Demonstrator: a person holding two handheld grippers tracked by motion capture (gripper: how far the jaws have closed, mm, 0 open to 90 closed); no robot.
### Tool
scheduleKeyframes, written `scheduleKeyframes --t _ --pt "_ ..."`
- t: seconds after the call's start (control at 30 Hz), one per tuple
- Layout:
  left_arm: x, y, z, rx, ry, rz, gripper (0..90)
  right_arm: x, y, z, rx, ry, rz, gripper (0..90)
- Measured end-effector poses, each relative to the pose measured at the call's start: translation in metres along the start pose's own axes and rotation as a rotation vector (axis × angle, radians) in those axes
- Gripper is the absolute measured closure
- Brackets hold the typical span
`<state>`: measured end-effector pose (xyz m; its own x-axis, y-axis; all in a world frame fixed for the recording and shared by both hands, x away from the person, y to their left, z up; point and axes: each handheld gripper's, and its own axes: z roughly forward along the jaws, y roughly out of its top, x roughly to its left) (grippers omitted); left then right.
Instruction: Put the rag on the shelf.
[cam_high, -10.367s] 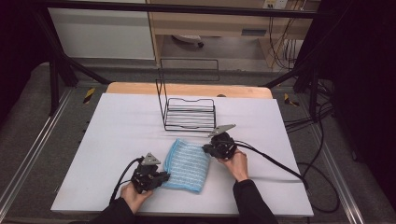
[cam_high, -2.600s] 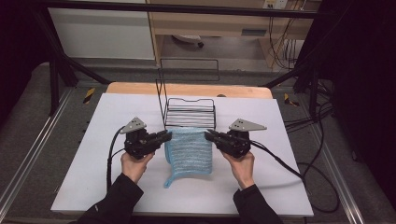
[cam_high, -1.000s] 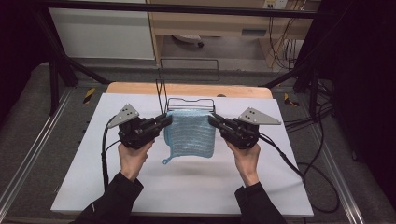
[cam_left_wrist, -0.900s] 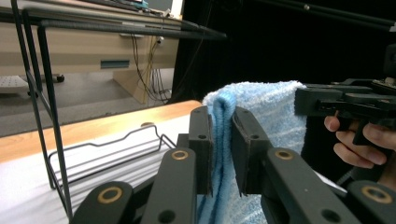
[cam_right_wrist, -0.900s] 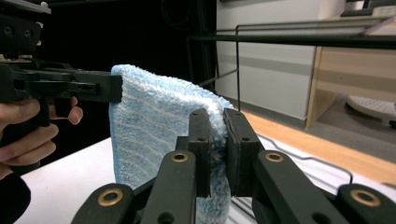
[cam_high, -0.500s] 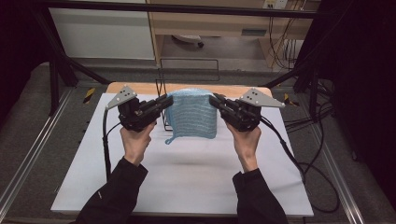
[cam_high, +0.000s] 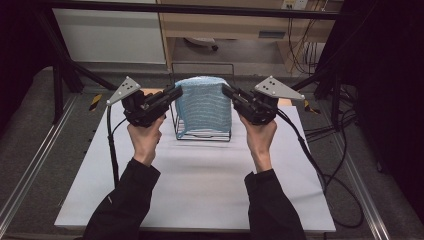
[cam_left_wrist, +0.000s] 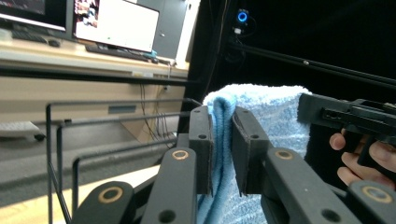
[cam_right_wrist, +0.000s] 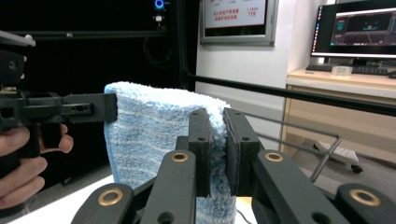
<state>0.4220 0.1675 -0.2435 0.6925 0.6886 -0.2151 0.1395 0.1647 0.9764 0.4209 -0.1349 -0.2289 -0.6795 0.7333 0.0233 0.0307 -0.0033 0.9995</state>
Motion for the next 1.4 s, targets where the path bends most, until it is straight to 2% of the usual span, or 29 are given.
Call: scheduleKeyframes --t 0.2,0.43,0.77,0.87,1.2,1.4 --pt "0.002 0.012 0.005 -0.024 0.007 0.015 78.9 -0.003 0.01 0.007 -0.028 -0.011 0.005 82.4" --pt "0.002 0.029 0.005 -0.048 0.015 0.052 78.9 -0.004 0.024 0.012 -0.061 -0.01 -0.002 82.4" --pt "0.002 0.05 0.005 -0.078 0.019 0.056 78.9 -0.001 0.043 0.018 -0.093 -0.011 -0.024 82.4" --pt "0.001 0.057 0.007 -0.08 0.029 0.075 78.9 -0.003 0.048 0.02 -0.099 -0.014 -0.027 82.4" --pt "0.0 0.075 0.016 -0.081 0.043 0.104 78.9 -0.009 0.065 0.026 -0.113 -0.035 -0.039 82.4" --pt "0.003 0.083 0.022 -0.081 0.05 0.104 78.9 -0.013 0.072 0.031 -0.118 -0.047 -0.048 82.4"
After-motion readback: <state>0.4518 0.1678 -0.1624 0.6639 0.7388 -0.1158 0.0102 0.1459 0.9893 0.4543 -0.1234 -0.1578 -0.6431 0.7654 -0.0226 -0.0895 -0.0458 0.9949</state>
